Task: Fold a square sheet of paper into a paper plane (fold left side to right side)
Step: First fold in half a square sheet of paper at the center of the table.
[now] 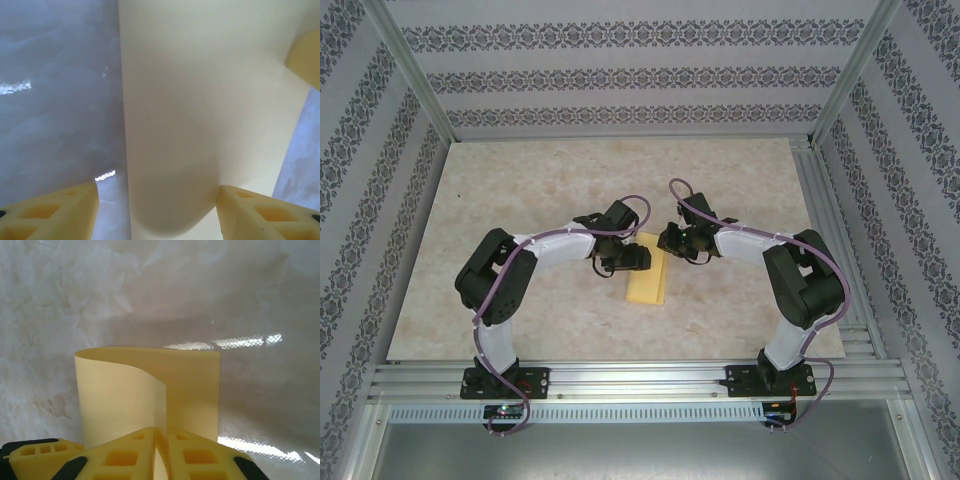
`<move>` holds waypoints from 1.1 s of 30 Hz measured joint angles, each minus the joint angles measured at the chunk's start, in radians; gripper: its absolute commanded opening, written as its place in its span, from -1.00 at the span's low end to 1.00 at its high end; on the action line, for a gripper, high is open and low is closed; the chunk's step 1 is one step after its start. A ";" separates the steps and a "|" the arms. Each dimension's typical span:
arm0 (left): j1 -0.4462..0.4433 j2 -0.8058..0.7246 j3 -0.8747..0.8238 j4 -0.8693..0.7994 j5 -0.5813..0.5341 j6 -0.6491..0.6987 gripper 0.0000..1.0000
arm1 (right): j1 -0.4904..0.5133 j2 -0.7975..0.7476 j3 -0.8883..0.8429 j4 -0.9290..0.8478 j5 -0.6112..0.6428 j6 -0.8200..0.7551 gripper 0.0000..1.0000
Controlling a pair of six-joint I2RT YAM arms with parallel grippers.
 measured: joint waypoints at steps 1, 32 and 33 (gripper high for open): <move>0.000 0.007 0.003 -0.001 -0.001 0.000 0.28 | -0.003 0.000 0.000 -0.003 0.002 -0.004 -0.53; -0.043 0.090 0.140 -0.147 -0.083 0.006 0.37 | -0.105 -0.173 -0.082 -0.092 0.080 -0.079 -0.26; -0.045 0.093 0.146 -0.153 -0.087 0.008 0.37 | -0.105 -0.174 -0.084 -0.091 0.080 -0.079 -0.26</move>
